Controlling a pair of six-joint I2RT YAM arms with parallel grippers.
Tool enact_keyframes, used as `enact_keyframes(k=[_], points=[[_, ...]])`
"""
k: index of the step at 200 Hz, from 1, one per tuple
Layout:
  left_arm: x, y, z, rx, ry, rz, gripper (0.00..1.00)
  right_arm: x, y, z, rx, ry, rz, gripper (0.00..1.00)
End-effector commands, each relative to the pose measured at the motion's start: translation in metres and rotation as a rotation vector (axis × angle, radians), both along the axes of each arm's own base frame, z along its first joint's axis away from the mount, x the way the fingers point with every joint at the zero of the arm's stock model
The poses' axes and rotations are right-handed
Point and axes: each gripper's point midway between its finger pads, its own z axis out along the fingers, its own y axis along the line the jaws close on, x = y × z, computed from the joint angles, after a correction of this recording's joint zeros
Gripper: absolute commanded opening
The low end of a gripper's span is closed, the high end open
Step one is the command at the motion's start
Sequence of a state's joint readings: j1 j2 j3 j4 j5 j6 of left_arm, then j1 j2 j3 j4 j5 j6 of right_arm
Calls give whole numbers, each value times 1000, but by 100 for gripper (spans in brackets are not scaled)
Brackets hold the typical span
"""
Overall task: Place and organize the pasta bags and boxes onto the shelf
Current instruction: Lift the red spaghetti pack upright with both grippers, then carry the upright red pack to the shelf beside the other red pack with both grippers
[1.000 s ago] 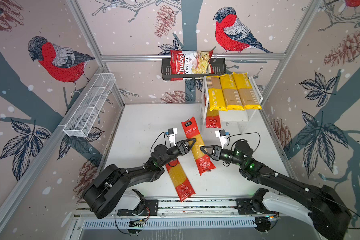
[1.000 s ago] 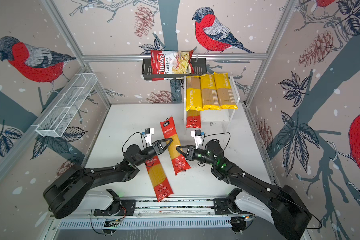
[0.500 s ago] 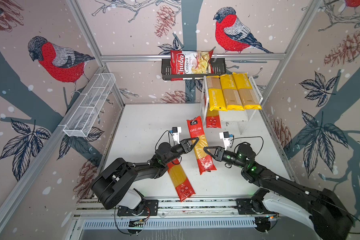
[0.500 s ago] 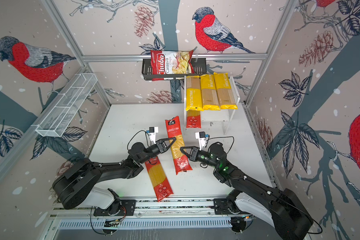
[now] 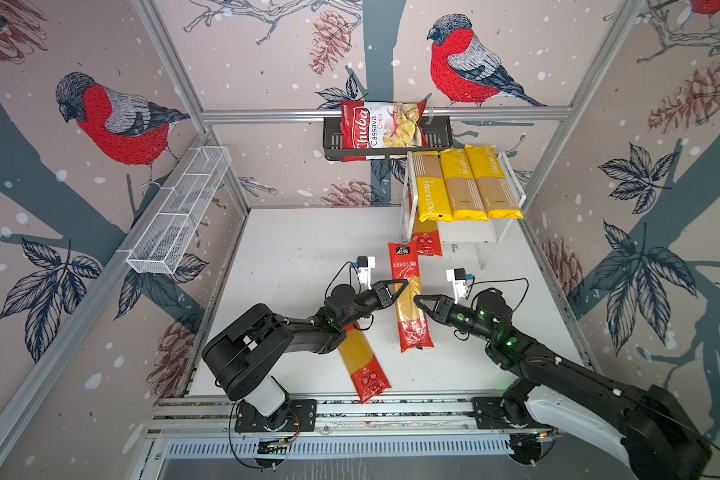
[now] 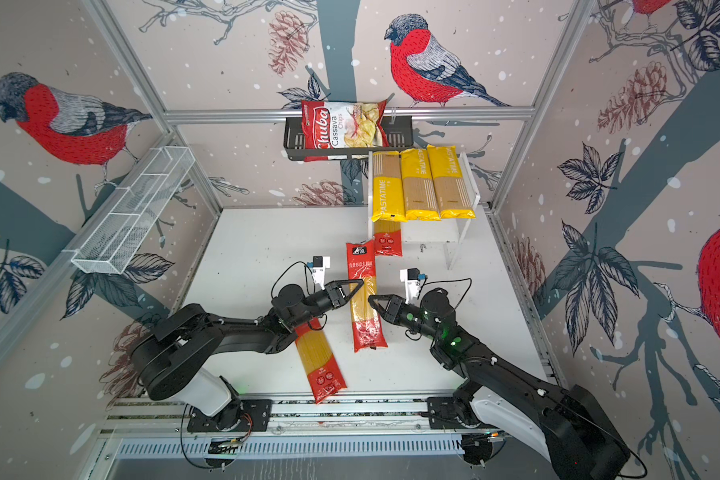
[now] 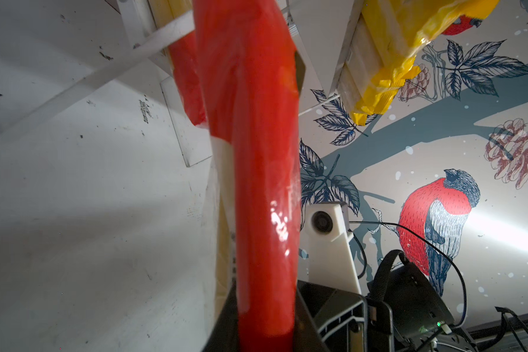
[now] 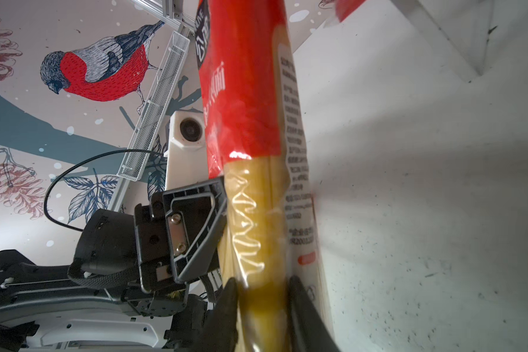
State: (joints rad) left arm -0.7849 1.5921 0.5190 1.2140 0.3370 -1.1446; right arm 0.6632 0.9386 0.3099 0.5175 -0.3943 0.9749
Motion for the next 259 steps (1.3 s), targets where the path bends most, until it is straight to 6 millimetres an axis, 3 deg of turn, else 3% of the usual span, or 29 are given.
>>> enact_keyframes(k=[1,56,101,174,184,225,259], points=[[-17,-11,40,-117,-86,-92,10,4,-4,12,31,-33,-8,40],[-17,-33,43,-128,-58,-138,7,17,-25,3,-8,-16,-73,55],[-11,-57,39,-114,-44,-179,5,35,-60,-5,-53,11,-194,61],[40,-100,30,-92,-9,-139,5,40,-94,-24,-46,90,-263,72],[49,-106,40,-121,-24,-134,5,39,-98,-28,-41,102,-277,73],[78,-107,51,-160,-33,-60,4,29,-105,-39,23,156,-294,78],[89,-108,63,-206,-32,-22,4,21,-108,-36,111,172,-317,79]])
